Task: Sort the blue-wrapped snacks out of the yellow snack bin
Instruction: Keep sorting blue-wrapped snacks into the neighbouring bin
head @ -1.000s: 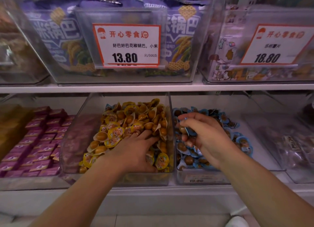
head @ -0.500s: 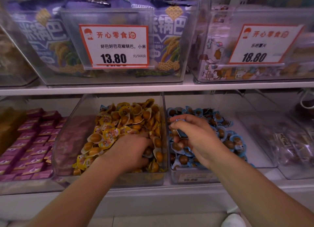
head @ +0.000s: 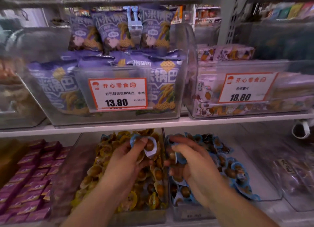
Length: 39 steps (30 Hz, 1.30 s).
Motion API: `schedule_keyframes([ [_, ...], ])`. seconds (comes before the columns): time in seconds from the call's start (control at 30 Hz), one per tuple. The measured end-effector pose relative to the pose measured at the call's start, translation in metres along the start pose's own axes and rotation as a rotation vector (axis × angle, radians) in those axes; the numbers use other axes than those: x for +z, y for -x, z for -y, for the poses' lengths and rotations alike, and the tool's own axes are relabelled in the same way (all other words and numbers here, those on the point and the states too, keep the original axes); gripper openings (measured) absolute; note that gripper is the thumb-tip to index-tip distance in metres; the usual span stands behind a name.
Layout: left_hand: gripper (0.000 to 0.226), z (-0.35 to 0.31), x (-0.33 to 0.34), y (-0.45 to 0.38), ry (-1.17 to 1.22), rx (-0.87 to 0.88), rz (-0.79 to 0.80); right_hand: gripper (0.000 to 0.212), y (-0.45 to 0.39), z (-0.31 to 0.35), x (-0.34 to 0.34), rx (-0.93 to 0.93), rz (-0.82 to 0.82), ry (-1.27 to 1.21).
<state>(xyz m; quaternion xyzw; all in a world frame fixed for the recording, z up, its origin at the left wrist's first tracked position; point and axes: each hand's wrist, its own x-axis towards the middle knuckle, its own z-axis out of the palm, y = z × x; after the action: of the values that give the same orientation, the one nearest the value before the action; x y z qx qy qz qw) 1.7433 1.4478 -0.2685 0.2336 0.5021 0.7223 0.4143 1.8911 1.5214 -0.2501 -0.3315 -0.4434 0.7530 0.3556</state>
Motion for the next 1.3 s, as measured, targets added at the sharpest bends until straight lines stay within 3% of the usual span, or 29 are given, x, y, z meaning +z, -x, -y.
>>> schedule_keyframes([
  [0.17,0.026,0.009,0.027,0.020,-0.530,0.443,-0.039,0.022,0.007,0.006,0.011,0.035,0.070,0.025],
  [0.23,0.024,0.010,0.031,0.021,-0.639,0.526,-0.015,0.021,0.007,0.009,0.010,0.067,0.089,0.008],
  [0.37,0.027,0.011,0.029,0.017,-0.485,0.434,-0.039,0.011,0.004,0.010,0.003,0.165,0.110,-0.091],
  [0.47,0.034,0.008,0.022,0.012,-0.377,0.322,-0.110,0.012,0.000,0.013,-0.007,0.127,0.010,-0.036],
  [0.53,0.028,0.009,0.018,0.012,-0.520,0.376,-0.136,0.006,-0.001,0.013,-0.013,0.016,-0.034,0.074],
  [0.6,0.016,0.008,0.017,0.015,-0.771,0.507,-0.105,0.018,0.002,0.012,-0.012,-0.064,0.046,0.176],
  [0.7,0.044,0.011,0.018,0.018,-1.063,0.642,-0.010,0.046,0.009,0.007,-0.002,-0.222,0.203,0.366],
  [0.77,0.054,0.011,0.017,0.019,-1.207,0.659,-0.008,0.056,0.010,0.001,0.002,-0.333,0.146,0.533],
  [0.83,0.056,0.010,0.016,0.021,-1.290,0.700,-0.001,0.049,0.010,0.001,0.002,-0.335,0.089,0.507],
  [0.93,0.066,0.010,0.016,0.020,-1.311,0.731,0.025,0.016,0.004,0.000,-0.003,-0.220,0.093,0.303],
  [1.0,0.071,0.009,0.015,0.018,-1.286,0.680,0.012,0.010,-0.002,0.000,-0.006,-0.090,0.083,0.220],
  [1.1,0.057,0.005,0.002,0.012,-1.295,0.639,0.026,0.010,-0.015,0.008,-0.021,-0.056,0.020,0.151],
  [1.17,0.042,-0.003,-0.015,0.001,-1.360,0.599,0.038,0.010,-0.022,0.018,-0.041,-0.160,0.002,0.363],
  [1.23,0.034,-0.012,-0.039,-0.008,-1.458,0.521,0.071,0.010,-0.026,0.021,-0.063,-0.228,0.015,0.756],
  [1.3,0.034,-0.020,-0.063,-0.014,-1.606,0.445,0.068,0.009,-0.028,0.016,-0.077,-0.149,0.074,1.127],
])
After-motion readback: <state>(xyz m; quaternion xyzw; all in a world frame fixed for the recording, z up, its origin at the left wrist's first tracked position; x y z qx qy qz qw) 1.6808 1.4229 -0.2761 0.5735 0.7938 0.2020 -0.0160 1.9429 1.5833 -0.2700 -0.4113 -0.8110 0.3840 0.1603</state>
